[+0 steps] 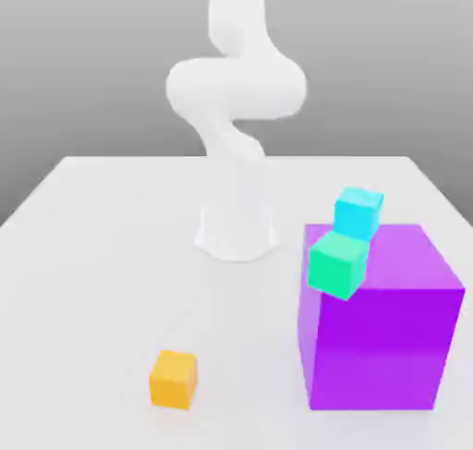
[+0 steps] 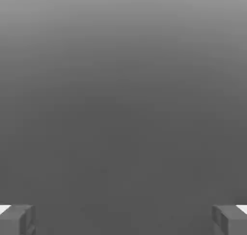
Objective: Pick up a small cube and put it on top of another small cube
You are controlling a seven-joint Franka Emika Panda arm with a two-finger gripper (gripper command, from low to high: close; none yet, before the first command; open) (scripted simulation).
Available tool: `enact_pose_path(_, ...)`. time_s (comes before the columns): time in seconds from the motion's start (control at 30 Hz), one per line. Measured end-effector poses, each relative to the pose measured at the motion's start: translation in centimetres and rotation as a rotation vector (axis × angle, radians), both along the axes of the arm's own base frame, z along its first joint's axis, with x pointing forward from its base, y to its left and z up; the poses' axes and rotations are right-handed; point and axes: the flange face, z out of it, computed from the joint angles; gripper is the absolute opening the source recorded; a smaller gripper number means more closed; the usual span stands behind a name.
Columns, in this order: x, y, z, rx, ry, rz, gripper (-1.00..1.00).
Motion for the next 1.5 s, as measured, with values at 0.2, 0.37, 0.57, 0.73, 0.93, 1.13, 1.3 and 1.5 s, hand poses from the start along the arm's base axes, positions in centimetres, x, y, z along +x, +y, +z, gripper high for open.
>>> enact_pose_path(0.2,1.3,1.2,-1.9,-0.018,0.028,0.106,0.00)
enact_pose_path(0.37,3.3,4.4,-5.9,-0.057,0.072,0.314,0.00)
enact_pose_path(0.57,3.3,4.4,-5.9,-0.057,0.072,0.314,0.00)
enact_pose_path(0.73,4.5,11.7,-14.2,-0.150,0.132,0.711,0.00)
enact_pose_path(0.93,3.2,22.3,-26.6,-0.310,0.190,1.285,0.00)
enact_pose_path(1.13,-1.2,28.8,-35.5,-0.462,0.196,1.702,0.00)
enact_pose_path(1.3,-5.2,31.6,-40.0,-0.575,0.177,1.948,0.00)
enact_pose_path(1.5,-9.6,33.2,-44.4,-0.728,0.141,2.218,0.00)
